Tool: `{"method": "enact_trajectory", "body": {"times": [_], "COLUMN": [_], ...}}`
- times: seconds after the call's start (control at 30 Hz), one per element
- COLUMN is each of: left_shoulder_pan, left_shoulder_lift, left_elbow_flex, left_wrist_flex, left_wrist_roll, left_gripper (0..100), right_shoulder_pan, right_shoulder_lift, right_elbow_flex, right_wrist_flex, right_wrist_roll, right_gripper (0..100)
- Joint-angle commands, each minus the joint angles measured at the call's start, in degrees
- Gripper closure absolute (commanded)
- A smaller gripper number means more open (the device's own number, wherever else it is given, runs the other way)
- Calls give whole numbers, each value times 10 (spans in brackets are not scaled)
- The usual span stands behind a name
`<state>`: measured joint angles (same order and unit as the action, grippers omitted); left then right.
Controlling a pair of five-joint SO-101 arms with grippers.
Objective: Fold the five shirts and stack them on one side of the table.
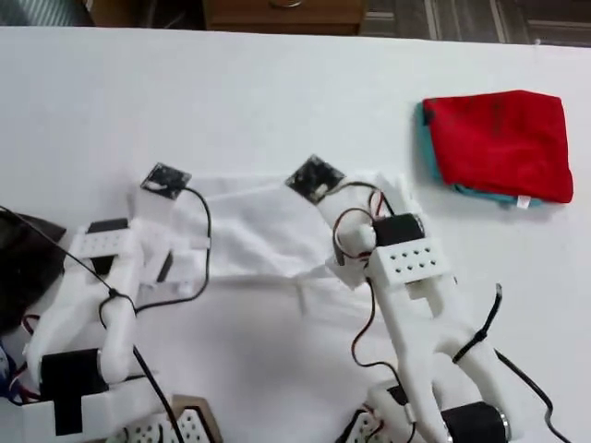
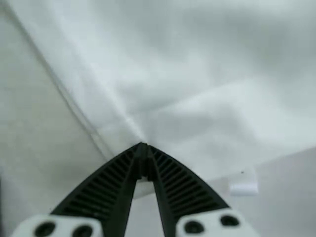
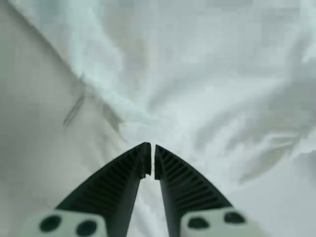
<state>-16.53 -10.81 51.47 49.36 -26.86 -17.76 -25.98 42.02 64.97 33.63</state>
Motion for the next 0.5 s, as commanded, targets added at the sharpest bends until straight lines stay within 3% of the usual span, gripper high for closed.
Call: {"method": "enact_trajectory", "body": {"times": [0.0,0.2,0.47], "left_shoulder_pan": [4,4,4], "left_shoulder_lift": [-8,-8,-8], "left_elbow_flex": [0,0,0], "left_wrist_flex": [-7,-7,-7], "left_wrist_roll": [1,0,0], "left_gripper": [972,972,972], "right_shoulder_pan": [2,3,-2], "right_shoulder_lift": [-11,111,164], "right_elbow_flex": [-23,-4,-7], "right_wrist_flex": [-99,-204,-113], "right_wrist_roll": [-52,-65,-65], "right_gripper": [978,978,978]}}
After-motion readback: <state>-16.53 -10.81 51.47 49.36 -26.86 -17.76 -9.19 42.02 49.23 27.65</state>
